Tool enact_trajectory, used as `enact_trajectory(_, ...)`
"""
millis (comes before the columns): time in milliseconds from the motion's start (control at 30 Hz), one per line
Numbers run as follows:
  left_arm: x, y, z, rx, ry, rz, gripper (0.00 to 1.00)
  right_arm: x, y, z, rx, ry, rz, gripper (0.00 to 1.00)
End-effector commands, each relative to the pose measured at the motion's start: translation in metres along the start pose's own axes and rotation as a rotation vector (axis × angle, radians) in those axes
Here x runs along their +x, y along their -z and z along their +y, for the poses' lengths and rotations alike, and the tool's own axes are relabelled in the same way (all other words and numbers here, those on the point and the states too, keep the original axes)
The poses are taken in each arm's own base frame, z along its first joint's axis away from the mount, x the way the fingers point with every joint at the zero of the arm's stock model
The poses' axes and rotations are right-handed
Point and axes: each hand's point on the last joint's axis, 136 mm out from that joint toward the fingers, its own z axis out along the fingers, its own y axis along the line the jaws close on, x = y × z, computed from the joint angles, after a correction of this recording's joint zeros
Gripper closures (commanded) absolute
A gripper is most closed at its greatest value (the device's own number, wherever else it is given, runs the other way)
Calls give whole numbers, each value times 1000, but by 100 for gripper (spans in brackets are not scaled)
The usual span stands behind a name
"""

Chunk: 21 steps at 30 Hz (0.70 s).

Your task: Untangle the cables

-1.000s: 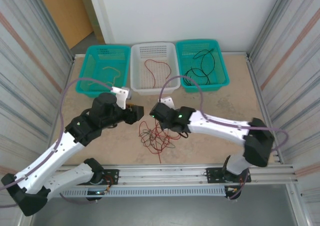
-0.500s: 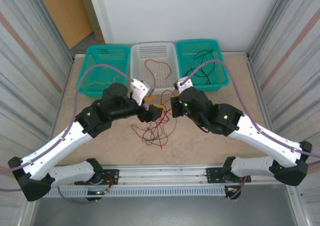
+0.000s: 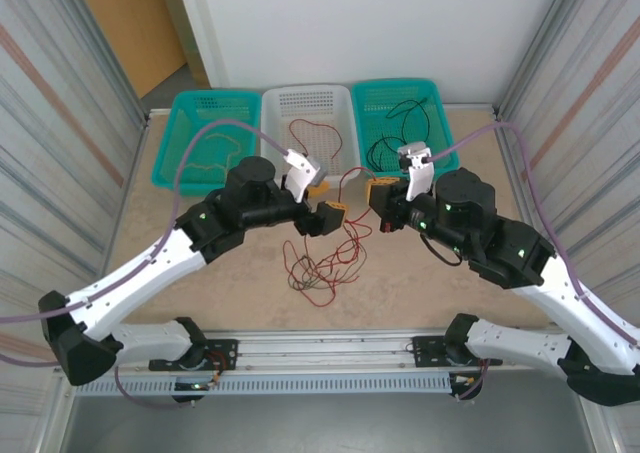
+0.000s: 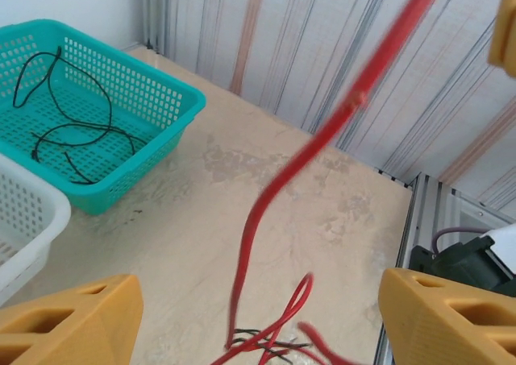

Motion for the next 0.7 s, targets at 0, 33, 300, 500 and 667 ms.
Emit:
enact_trajectory(0, -45, 12, -15, 48, -15, -141, 23, 1, -1, 5, -30, 21, 11, 100)
enact_trajectory(33, -50, 15, -17, 54, -15, -167, 24, 1, 0, 5, -30, 23, 13, 100)
enact_trajectory(300, -67, 13, -25, 113, -18, -218, 32, 0, 3, 15, -93, 26, 19, 100)
enact_trajectory(500, -79, 6, -16, 59, -27, -228, 41, -1, 1, 25, -148, 19, 25, 100)
enact_trajectory(667, -86, 8, -16, 57, -38, -254, 43, 1, 0, 29, -175, 2, 20, 100)
